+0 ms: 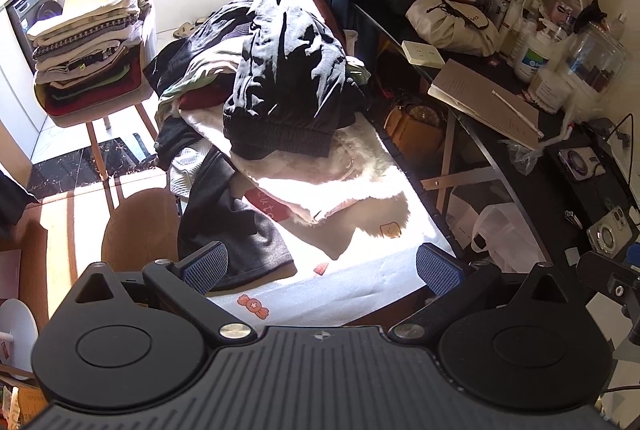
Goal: Fold clothes
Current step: 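Move both grippers toward the pile of clothes on the chair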
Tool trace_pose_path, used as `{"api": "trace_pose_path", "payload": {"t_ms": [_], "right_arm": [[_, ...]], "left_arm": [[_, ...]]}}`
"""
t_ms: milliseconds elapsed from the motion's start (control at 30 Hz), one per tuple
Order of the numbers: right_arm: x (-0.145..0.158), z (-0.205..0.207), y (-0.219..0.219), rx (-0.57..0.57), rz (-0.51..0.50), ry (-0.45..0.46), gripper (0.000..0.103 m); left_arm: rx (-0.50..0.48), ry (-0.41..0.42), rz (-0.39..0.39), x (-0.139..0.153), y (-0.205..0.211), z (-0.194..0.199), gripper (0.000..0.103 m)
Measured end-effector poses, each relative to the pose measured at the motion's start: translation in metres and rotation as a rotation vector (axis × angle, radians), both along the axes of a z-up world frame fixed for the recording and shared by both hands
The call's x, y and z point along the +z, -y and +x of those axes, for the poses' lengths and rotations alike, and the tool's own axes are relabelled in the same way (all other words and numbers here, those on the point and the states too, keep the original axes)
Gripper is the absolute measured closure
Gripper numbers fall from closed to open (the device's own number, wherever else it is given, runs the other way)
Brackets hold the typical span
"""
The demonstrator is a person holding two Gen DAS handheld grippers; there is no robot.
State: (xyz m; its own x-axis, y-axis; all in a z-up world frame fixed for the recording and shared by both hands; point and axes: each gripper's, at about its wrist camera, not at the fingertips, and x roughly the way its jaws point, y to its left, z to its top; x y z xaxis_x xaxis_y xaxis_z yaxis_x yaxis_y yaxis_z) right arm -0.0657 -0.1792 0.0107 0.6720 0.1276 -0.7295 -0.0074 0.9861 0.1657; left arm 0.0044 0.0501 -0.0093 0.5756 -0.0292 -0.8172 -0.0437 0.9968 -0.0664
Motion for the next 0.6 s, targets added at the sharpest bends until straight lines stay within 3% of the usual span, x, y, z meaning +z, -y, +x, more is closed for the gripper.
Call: {"api": "trace_pose_path", "payload": {"t_ms": [167, 367, 500, 600], "right_arm": [[-0.007, 0.014, -0.032, -0.017, 0.091, -0.065, 0.001], [-0.011, 0.036, -0.098, -0.16, 0.122, -0.096, 0.001], [-0.015, 0.052, -0.161, -0.259, 0.038, -0.109, 0.001], [-0.012, 0.062, -0.21, -0.253, -0.009, -0.109, 0.001]], "left_arm": [[-0.003, 0.038, -0.005, 0.0, -0.038, 0.016, 0.0], [-0.072, 0.074, -0.019, 0.002, -0.103, 0.03, 0.0], [-0.038, 0.065, -0.056, 0.0, -0.168, 0.038, 0.0], [-0.031, 0.052, -0.085, -0.001, -0.215, 0.041, 0.0]]}}
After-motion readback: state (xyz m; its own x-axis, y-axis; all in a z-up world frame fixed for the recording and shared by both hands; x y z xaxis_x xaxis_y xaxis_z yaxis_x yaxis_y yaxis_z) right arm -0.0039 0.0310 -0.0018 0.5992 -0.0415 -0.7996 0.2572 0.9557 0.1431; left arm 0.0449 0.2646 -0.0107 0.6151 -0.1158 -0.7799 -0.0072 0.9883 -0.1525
